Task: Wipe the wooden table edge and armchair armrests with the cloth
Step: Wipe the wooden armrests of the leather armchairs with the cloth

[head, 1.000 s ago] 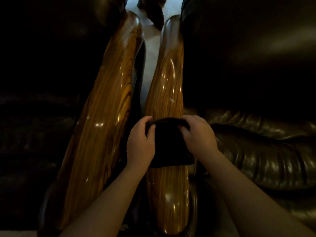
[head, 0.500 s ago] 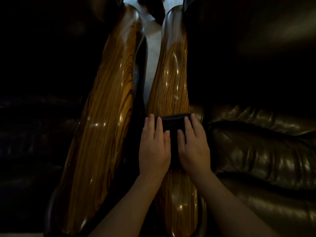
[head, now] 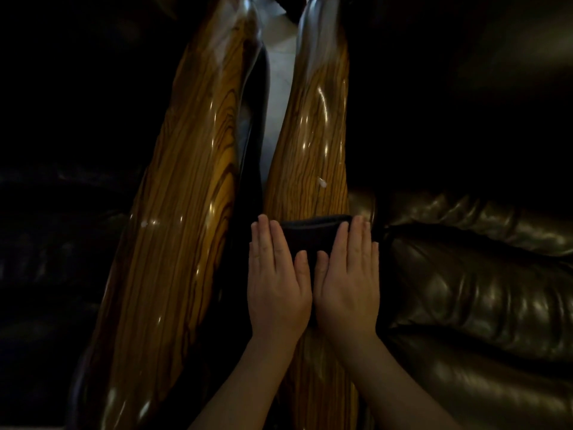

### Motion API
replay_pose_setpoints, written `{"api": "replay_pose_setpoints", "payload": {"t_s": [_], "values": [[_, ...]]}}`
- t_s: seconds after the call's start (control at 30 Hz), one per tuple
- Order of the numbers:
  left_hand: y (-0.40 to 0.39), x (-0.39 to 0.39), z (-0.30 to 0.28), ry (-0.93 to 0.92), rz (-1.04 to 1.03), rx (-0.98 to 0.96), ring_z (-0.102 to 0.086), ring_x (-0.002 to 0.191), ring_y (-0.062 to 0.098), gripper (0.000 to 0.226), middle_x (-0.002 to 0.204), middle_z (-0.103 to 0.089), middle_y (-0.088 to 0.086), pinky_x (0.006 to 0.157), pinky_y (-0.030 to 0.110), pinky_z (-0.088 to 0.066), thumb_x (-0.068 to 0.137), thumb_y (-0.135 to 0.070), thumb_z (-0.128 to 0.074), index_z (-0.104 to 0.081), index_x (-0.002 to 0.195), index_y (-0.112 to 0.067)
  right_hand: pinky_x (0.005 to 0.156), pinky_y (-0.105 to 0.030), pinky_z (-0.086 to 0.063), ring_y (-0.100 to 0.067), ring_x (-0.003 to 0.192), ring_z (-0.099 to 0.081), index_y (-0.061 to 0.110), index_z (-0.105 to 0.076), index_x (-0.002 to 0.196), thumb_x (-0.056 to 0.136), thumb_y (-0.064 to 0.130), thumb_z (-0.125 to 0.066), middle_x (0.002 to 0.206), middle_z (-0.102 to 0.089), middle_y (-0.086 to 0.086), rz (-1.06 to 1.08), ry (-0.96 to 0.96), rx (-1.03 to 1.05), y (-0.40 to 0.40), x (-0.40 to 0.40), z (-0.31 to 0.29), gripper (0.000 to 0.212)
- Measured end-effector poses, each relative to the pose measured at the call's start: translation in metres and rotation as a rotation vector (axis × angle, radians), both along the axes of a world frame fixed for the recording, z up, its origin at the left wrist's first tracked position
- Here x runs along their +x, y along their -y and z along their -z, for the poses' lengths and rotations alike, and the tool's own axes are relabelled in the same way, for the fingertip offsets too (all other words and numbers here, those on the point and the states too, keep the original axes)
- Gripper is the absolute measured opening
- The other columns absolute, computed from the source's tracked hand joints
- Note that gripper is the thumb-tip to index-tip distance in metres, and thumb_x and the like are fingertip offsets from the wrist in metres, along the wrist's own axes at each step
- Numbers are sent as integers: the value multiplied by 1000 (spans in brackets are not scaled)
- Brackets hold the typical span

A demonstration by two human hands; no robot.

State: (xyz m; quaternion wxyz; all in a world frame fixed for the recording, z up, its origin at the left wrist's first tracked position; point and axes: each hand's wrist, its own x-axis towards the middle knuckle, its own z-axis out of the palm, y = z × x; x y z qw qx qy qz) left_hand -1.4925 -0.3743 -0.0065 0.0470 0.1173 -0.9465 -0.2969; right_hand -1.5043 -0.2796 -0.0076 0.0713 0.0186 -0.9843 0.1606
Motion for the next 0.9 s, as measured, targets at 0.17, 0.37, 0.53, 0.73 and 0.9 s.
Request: {"api": "replay_pose_setpoints", "payload": {"t_s": [0.17, 0.37, 0.53, 0.73, 0.9], "values": [[2, -2, -1, -6, 45, -3, -4, 146, 22, 60, 158, -3, 11, 115, 41, -18, 101, -38, -24, -2, 149, -9, 117, -45, -24, -30, 146, -21, -3, -30, 144, 102, 28, -31, 154, -23, -19, -34, 5, -70, -2, -2, 0, 52], [9, -20, -6, -3, 105, 0, -3, 146, 22, 59, 158, -3, 11, 116, 40, -14, 101, -38, -22, -3, 149, -8, 116, -39, -21, -26, 147, -16, 0, -19, 147, 102, 34, -29, 156, -16, -16, 1, 59, -174, 1, -16, -6, 58], [12, -46, -14, 19, 126, 10, -1, 146, 20, 60, 157, 1, 8, 116, 38, -13, 101, -39, -21, 0, 148, -10, 115, -31, -19, -20, 145, -13, 0, -20, 149, 101, 42, -28, 157, -14, -15, 14, 81, -193, 4, -41, -14, 65], [17, -91, -23, 67, 102, 33, 5, 145, 14, 64, 159, 4, 7, 116, 33, -9, 99, -48, -15, 8, 148, -14, 117, -31, -21, -22, 148, -13, 1, -17, 151, 102, 41, -33, 160, -14, -18, 3, 113, -196, 12, -84, -24, 65], [22, -140, -27, 67, 131, 84, 2, 145, 15, 66, 160, 2, 8, 116, 32, -9, 99, -47, -19, 3, 150, -12, 115, -31, -23, -23, 148, -16, 1, -14, 152, 101, 42, -29, 160, -14, -19, 19, 132, -287, 18, -128, -30, 66]]}}
